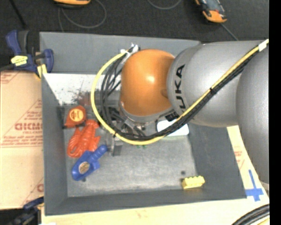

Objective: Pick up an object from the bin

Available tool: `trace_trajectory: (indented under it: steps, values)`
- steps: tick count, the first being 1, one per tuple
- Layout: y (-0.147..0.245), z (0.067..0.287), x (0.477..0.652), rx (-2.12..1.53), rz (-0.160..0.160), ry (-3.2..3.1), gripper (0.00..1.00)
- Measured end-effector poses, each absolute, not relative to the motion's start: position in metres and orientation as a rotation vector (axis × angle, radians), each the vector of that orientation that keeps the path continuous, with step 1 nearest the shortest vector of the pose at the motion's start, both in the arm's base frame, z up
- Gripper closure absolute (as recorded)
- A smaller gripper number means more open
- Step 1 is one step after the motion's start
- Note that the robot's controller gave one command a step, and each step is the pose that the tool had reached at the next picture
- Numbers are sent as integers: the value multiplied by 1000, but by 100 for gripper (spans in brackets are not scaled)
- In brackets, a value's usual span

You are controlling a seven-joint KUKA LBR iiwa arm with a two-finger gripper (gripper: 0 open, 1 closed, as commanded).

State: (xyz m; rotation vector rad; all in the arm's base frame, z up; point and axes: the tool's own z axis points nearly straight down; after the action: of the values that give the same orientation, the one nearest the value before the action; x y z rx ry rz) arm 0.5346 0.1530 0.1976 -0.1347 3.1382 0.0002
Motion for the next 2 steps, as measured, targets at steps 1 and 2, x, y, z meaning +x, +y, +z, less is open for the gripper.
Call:
trace_trajectory:
  steps: [1, 2]
  values:
    - [152, 207, 558, -138, 1, 3130, 100]
    - [180, 244, 542, -162, 1, 3133, 0]
